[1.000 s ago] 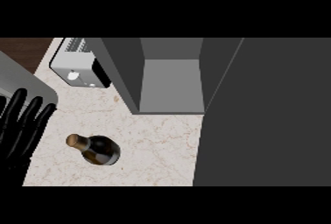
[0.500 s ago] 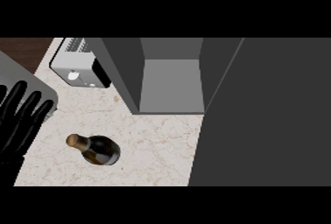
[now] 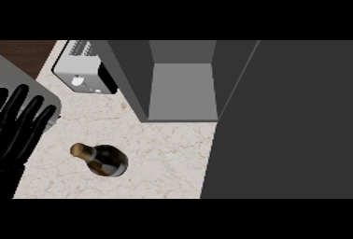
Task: Pick up the wine, place it into the cabinet and close the cabinet
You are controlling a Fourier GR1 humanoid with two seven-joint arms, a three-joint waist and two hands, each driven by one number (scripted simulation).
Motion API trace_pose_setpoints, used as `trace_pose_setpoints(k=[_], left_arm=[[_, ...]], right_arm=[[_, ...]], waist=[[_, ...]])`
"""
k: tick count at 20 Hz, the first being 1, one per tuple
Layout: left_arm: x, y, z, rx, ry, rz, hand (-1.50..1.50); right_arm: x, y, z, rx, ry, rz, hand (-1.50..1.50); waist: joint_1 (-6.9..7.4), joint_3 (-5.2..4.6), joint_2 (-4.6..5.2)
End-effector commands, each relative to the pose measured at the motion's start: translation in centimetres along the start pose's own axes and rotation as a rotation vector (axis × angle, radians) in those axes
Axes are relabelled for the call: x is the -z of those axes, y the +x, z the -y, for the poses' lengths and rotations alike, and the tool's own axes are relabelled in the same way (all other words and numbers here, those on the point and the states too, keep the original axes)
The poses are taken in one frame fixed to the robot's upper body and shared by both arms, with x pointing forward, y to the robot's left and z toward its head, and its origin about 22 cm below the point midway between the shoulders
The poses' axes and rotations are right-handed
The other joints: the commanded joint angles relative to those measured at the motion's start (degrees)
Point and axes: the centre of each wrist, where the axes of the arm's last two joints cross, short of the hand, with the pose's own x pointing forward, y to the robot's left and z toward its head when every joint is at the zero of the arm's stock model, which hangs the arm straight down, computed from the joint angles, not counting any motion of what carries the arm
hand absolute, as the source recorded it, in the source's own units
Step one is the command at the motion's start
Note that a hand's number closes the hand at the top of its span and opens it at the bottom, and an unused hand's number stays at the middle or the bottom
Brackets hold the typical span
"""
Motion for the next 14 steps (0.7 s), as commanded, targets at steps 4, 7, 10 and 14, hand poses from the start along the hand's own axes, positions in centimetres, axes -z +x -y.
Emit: trace_pose_setpoints(k=[4, 7, 10, 14], left_arm=[[-0.4, 0.0, 0.0, 0.015, 0.02, 0.02, -1.5], [0.6, -1.5, -0.5, 0.003, 0.029, 0.009, -1.5], [-0.9, -1.2, -1.4, 0.038, 0.027, 0.006, -1.5], [-0.9, -4.6, -2.1, 0.019, 0.022, -0.008, -1.5]], right_arm=[[-1.7, 3.5, -0.8, -0.055, -0.064, 0.073, -1.5], [-1.6, 2.9, -0.3, -0.065, -0.055, 0.089, -1.5], [-2.4, 4.0, -0.2, -0.079, -0.049, 0.06, -1.5], [-2.0, 3.6, -0.7, -0.065, -0.065, 0.086, -1.5]], waist=[[-0.12, -0.06, -0.02], [-0.32, -0.01, 0.11], [-0.2, -0.06, -0.06], [-0.38, -0.09, -0.08]])
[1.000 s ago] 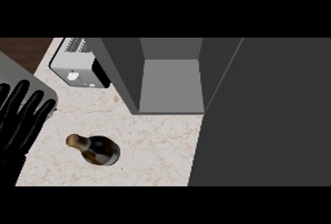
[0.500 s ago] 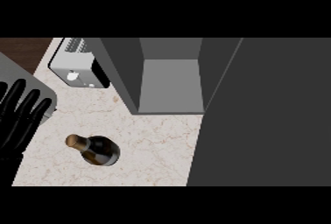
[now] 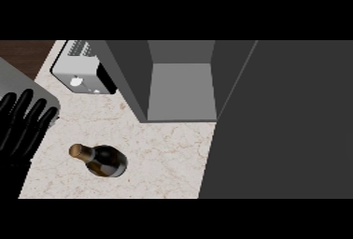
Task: Pick up the wine, place it into the cabinet and close the cabinet
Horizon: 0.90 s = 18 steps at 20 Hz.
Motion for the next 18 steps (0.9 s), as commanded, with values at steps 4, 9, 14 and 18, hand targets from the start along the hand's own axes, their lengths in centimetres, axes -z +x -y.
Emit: trace_pose_setpoints(k=[4, 9, 14, 18], left_arm=[[0.7, -4.4, -0.6, 0.012, 0.023, -0.021, -1.5], [-1.0, -6.1, -1.6, 0.036, 0.051, -0.037, -1.5], [-2.5, -8.3, -2.8, 0.018, 0.069, -0.052, -1.5], [-2.3, -10.6, -4.7, 0.059, 0.102, -0.065, -1.5]], right_arm=[[-3.6, 3.6, 0.9, -0.064, -0.025, 0.092, -1.5], [-3.5, 3.4, 0.4, -0.046, -0.054, 0.103, -1.5], [-3.1, 2.4, -0.9, -0.06, -0.044, 0.073, -1.5], [-3.6, 3.2, 0.1, -0.06, -0.046, 0.097, -1.5]], waist=[[-0.52, 0.03, 0.08], [-0.13, 0.02, -0.08], [0.03, -0.03, -0.18], [-0.28, 0.0, -0.03]])
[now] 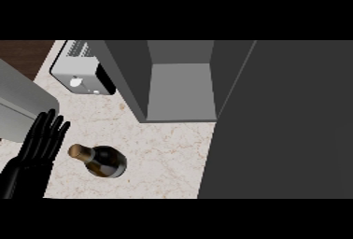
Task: Pick up the wine, place it into the cabinet and close the cabinet
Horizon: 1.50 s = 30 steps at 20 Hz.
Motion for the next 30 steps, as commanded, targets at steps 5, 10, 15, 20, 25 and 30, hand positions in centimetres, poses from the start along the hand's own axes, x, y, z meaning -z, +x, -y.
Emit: trace_pose_setpoints(k=[5, 10, 15, 20, 25, 30], left_arm=[[-1.7, -3.3, -2.7, 0.031, 0.026, -0.023, -1.5], [-2.5, -6.7, -3.4, 0.013, 0.03, -0.037, -1.5], [-1.1, -9.5, -1.6, 0.019, 0.017, -0.069, -1.5], [-0.6, -11.3, -4.5, 0.027, 0.037, -0.084, -1.5], [-0.6, -13.4, -3.7, 0.034, 0.059, -0.082, -1.5], [-2.1, -15.1, -5.2, 0.004, 0.029, -0.108, -1.5]], right_arm=[[-2.7, 3.3, -0.3, -0.031, -0.038, 0.087, -1.5], [-1.8, 2.6, 0.4, -0.057, -0.049, 0.101, -1.5], [-1.7, 2.5, -0.6, -0.041, -0.039, 0.099, -1.5], [-2.0, 4.0, 0.1, -0.044, -0.022, 0.097, -1.5], [-2.5, 2.7, -0.8, -0.034, -0.027, 0.105, -1.5], [-3.0, 3.3, 0.0, -0.06, -0.032, 0.1, -1.5]], waist=[[0.01, -0.06, -0.11], [0.28, 0.05, 0.16], [-0.17, -0.01, 0.1], [-0.28, -0.04, 0.11], [-0.31, 0.01, 0.04], [-0.22, 0.02, 0.05]])
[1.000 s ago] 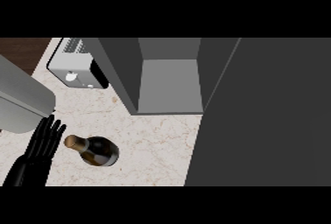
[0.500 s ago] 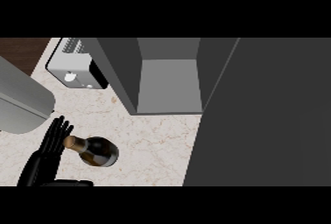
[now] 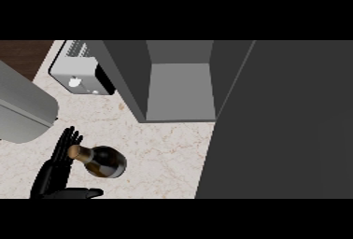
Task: Pick up the wine, place it into the cabinet and close the cabinet
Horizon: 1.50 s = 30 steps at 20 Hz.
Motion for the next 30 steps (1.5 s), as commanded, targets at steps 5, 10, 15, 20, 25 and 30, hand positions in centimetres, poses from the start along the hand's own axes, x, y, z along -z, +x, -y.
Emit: trace_pose_setpoints(k=[5, 10, 15, 20, 25, 30], left_arm=[[0.9, -3.6, 1.3, -0.101, -0.052, -0.08, -1.5], [1.2, -3.8, 2.1, -0.126, -0.102, -0.07, -1.5], [2.6, -4.4, 2.1, -0.131, -0.109, -0.059, -1.5], [1.8, -6.0, 0.6, -0.17, -0.087, -0.026, -1.5], [2.7, -5.8, 3.1, -0.212, -0.077, -0.013, 1.5], [2.2, -5.8, 2.1, -0.155, -0.069, 0.031, 1.5]], right_arm=[[-2.9, 2.7, 0.4, 0.0, -0.045, 0.098, -1.5], [-2.2, 3.5, 0.7, -0.029, -0.037, 0.091, -1.5], [-2.2, 3.2, 0.8, -0.052, -0.038, 0.085, -1.5], [-3.0, 2.0, -0.5, -0.01, -0.03, 0.083, -1.5], [-3.1, 3.5, 1.3, -0.06, -0.039, 0.102, -1.5], [-2.8, 2.6, 0.1, -0.034, -0.043, 0.082, -1.5]], waist=[[-0.08, -0.01, -0.02], [0.4, -0.04, 0.0], [0.27, 0.01, 0.05], [-0.39, -0.06, -0.06], [0.04, 0.03, -0.02], [0.21, -0.01, -0.07]])
